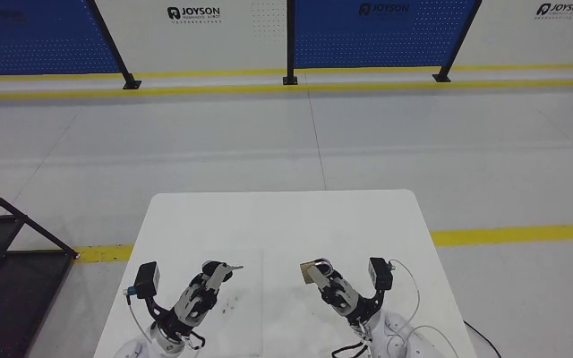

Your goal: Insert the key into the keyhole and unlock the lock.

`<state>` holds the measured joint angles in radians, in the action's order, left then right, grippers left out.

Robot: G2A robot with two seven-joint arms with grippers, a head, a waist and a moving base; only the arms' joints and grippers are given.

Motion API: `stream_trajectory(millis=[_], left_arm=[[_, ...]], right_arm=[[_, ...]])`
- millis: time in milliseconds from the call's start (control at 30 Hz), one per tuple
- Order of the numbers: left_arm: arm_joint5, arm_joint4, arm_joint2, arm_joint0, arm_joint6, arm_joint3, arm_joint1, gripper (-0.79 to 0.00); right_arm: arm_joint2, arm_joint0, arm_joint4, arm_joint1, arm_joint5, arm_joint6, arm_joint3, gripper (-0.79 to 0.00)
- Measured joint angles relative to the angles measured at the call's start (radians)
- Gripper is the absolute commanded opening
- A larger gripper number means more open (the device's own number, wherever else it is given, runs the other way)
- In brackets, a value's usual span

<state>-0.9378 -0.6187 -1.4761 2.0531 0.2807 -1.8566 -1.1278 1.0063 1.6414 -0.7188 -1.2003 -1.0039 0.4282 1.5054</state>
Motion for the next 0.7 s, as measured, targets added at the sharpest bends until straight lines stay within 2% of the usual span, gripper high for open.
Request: stream_trajectory(millis=[167, 267, 500, 700], left_arm=[[0.009, 0.007, 0.005, -0.004, -0.001, -0.006, -0.001, -0.785], [0.04, 0.031, 0.04, -0.013, -0.008, -0.027, -0.006, -0.785], [0.0, 0.065, 0.145, -0.03, 0.057, 0.009, -0.024, -0.785], [0.014, -0.004, 0.229, -0.067, 0.149, 0.049, -0.047, -0.785]], right_arm=[[-0.003, 0.0, 0.005, -0.001, 0.006, -0.001, 0.002, -0.785], [-0.029, -0.005, 0.054, -0.011, 0.045, -0.001, 0.003, -0.785], [-0.099, -0.03, 0.113, -0.048, 0.064, 0.119, -0.01, -0.785], [-0.138, -0.048, 0.064, -0.083, 0.071, 0.266, -0.049, -0.785]])
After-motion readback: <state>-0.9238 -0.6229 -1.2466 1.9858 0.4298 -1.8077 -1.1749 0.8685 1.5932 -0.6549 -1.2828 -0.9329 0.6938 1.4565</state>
